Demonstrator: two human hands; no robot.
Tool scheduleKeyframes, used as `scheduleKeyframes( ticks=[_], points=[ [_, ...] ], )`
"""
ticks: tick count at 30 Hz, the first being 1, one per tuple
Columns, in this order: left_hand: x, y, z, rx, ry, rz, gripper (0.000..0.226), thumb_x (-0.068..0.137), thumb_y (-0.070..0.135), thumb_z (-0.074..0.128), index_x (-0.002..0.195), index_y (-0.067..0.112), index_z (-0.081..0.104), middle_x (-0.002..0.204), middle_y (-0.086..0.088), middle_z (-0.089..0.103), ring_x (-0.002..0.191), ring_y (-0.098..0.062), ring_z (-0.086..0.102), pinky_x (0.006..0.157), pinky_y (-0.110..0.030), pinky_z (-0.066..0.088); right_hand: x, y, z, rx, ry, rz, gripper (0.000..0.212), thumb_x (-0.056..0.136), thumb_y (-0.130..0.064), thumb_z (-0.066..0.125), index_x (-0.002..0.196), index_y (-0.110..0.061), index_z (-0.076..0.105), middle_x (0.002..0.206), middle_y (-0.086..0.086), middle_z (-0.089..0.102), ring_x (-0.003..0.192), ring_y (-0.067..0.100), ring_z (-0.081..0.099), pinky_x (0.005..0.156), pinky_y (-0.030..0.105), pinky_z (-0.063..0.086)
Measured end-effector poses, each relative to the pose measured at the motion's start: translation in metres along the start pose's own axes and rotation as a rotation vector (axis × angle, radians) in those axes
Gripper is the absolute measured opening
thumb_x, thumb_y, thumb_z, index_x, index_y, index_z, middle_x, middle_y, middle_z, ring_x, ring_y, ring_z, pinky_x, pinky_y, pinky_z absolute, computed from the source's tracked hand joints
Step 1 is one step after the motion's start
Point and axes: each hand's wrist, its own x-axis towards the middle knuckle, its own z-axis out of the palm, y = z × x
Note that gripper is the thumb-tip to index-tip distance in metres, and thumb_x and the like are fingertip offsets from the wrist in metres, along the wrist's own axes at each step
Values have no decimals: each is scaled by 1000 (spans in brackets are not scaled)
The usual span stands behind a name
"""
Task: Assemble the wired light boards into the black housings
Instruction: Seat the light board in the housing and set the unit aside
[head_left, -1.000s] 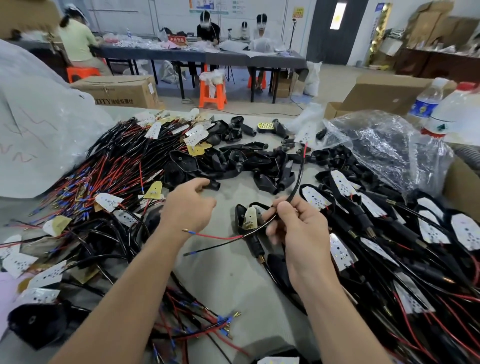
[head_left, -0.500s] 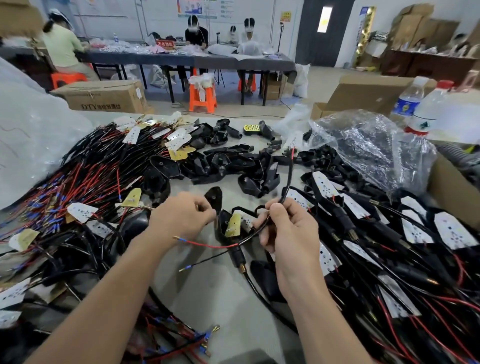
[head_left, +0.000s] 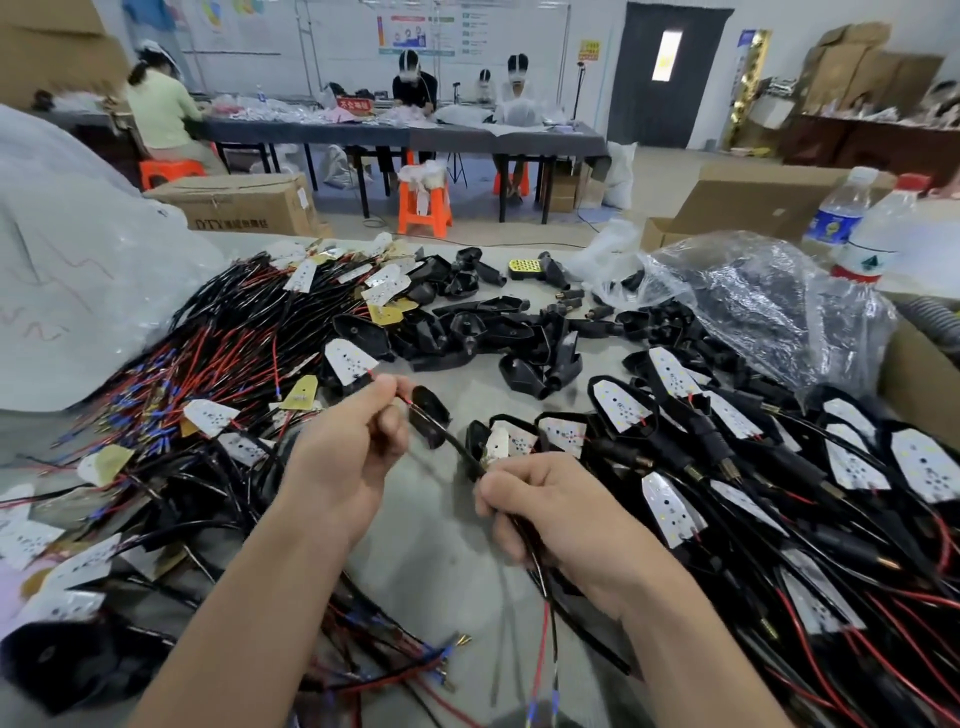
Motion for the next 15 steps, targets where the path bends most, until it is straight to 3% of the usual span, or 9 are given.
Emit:
scheduleKeyframes(
  ticks=[4, 7, 11, 12, 13, 15],
  points=[
    [16, 7, -23, -146, 165, 36, 23, 107, 23, 52, 93, 11, 66, 51, 7, 47, 50, -7, 41, 47, -15, 39, -8, -1, 2, 28, -234, 129, 29, 99, -8, 51, 73, -12, 64, 57, 10, 59, 36, 10, 36, 36, 17, 25],
    [19, 4, -24, -26, 134, 27, 29, 107, 33, 51, 103, 12, 71, 59, 4, 62, 54, -7, 55, 55, -19, 48, -10, -4, -3, 161, -245, 127, 24, 101, -3, 50, 80, -7, 63, 65, 13, 65, 36, 10, 47, 35, 17, 31],
    [13, -16, -19, 760, 241, 195, 20, 93, 44, 62, 92, 32, 78, 75, 4, 75, 67, -15, 64, 63, -34, 52, -7, -6, -16, 401, 51, -88, 24, 97, -1, 54, 81, -9, 70, 73, 16, 68, 48, 15, 59, 42, 19, 45],
    [12, -21, -14, 947, 257, 232, 22, 91, 50, 62, 103, 38, 76, 89, 5, 78, 80, -18, 67, 71, -36, 54, -5, -6, -19, 424, 110, -143, 24, 96, 0, 54, 82, -8, 71, 76, 17, 69, 51, 16, 61, 46, 21, 48],
    [12, -27, -7, 1148, 280, 231, 39, 91, 58, 59, 123, 38, 69, 108, 2, 77, 97, -24, 68, 81, -39, 52, -4, -5, -20, 427, 163, -187, 24, 96, 3, 54, 83, -7, 72, 78, 17, 70, 54, 17, 62, 49, 22, 50],
    [15, -38, 7, 1429, 339, 208, 73, 91, 70, 48, 151, 30, 43, 135, -8, 66, 120, -33, 62, 91, -44, 46, -1, -3, -17, 389, 259, -259, 21, 96, 9, 54, 86, 1, 70, 79, 18, 72, 58, 18, 65, 54, 23, 54]
  ],
)
